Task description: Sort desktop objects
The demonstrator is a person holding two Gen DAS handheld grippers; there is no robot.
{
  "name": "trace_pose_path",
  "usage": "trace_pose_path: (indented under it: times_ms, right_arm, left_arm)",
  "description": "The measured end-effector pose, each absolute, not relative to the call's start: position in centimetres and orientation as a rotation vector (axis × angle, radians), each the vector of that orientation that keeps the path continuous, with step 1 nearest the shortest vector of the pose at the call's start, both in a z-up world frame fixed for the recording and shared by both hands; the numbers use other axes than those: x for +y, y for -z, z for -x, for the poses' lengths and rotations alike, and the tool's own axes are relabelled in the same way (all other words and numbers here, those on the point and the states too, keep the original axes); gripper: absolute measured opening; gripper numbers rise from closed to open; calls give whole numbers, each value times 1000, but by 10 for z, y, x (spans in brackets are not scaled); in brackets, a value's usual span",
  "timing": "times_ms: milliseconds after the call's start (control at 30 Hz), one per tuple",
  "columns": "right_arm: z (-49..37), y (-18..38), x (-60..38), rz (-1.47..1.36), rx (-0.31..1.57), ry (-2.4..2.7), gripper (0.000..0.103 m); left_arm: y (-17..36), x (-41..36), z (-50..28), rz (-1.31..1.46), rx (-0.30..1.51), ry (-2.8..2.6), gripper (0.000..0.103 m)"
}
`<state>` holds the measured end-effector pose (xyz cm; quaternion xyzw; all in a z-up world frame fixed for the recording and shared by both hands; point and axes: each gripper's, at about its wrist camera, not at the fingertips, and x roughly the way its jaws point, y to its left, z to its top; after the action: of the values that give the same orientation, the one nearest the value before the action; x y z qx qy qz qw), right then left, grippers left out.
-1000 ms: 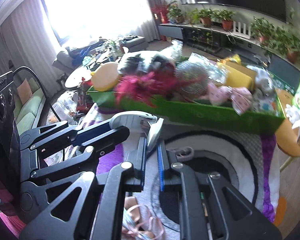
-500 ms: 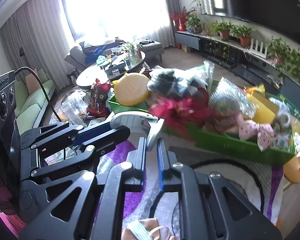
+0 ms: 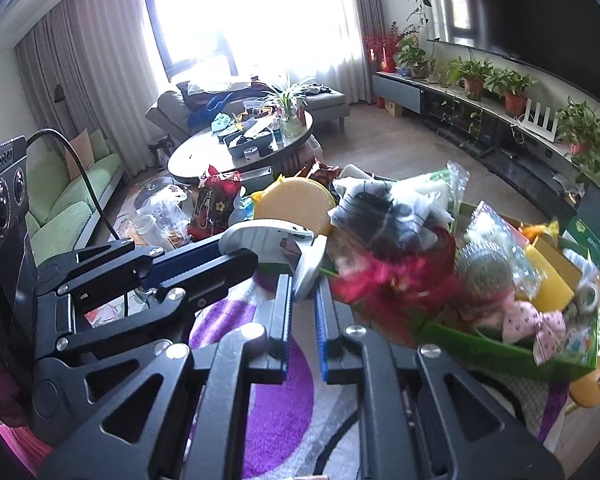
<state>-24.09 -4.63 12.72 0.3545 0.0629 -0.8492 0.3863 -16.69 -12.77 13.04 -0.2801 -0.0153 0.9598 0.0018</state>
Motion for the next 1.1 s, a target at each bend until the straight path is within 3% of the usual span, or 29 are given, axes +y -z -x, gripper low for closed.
trace_pose_path:
  times_ms: [1100]
  right_arm:
    - [323, -60, -97, -1094, 183, 2077, 13]
  left_arm:
    - [-58, -175, 245, 1103, -199, -2930, 10]
